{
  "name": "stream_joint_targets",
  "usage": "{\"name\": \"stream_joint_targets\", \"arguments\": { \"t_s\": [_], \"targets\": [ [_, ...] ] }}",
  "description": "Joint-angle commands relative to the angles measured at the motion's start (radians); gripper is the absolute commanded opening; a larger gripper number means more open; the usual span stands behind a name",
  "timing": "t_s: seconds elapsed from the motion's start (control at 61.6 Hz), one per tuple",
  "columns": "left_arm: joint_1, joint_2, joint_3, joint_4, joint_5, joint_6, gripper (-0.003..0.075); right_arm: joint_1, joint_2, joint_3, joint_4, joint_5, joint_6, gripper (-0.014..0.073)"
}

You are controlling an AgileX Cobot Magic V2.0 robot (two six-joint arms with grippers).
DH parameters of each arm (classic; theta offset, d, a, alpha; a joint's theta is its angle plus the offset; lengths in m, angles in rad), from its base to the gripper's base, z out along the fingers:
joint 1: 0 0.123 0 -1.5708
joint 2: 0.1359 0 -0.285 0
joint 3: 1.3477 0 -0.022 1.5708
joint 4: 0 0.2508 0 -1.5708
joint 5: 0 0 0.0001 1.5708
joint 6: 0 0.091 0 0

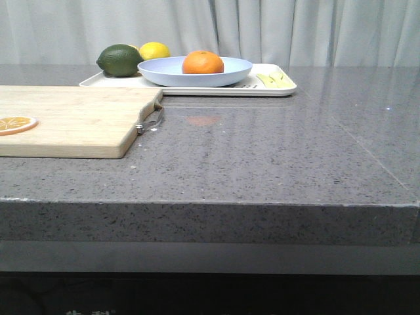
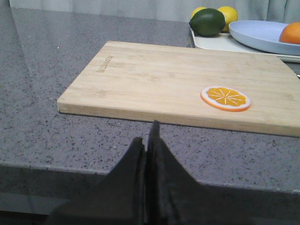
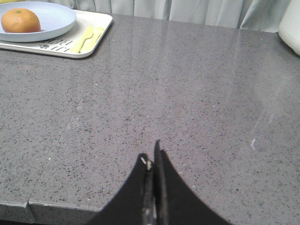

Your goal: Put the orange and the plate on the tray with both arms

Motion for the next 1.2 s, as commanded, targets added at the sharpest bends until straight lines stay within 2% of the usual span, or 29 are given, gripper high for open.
{"name": "stream_joint_targets", "arguments": {
  "t_s": [0.0,1.023,1.088,1.185],
  "targets": [
    [0.002,-0.022,0.029,-0.007,-0.174,-0.008,-0.0018,-0.006,0.012,-0.025,-0.007,-0.083,0.000,-0.0111],
    [0.002,-0.020,0.029,-0.007,-0.153,-0.008,-0.0018,-0.006,0.012,-0.024,-0.007,-0.084,0.000,-0.0111],
    [0.002,-0.020,0.029,-0.007,-0.153,-0.008,-0.0018,-0.006,0.010,-0.004,-0.019,-0.116,-0.010,-0.0111],
    [0.002,-0.020,0.029,-0.007,-0.153,-0.008,-0.0018,-0.006,0.002,0.064,-0.009,-0.250,-0.020,-0.0111]
  ]
}}
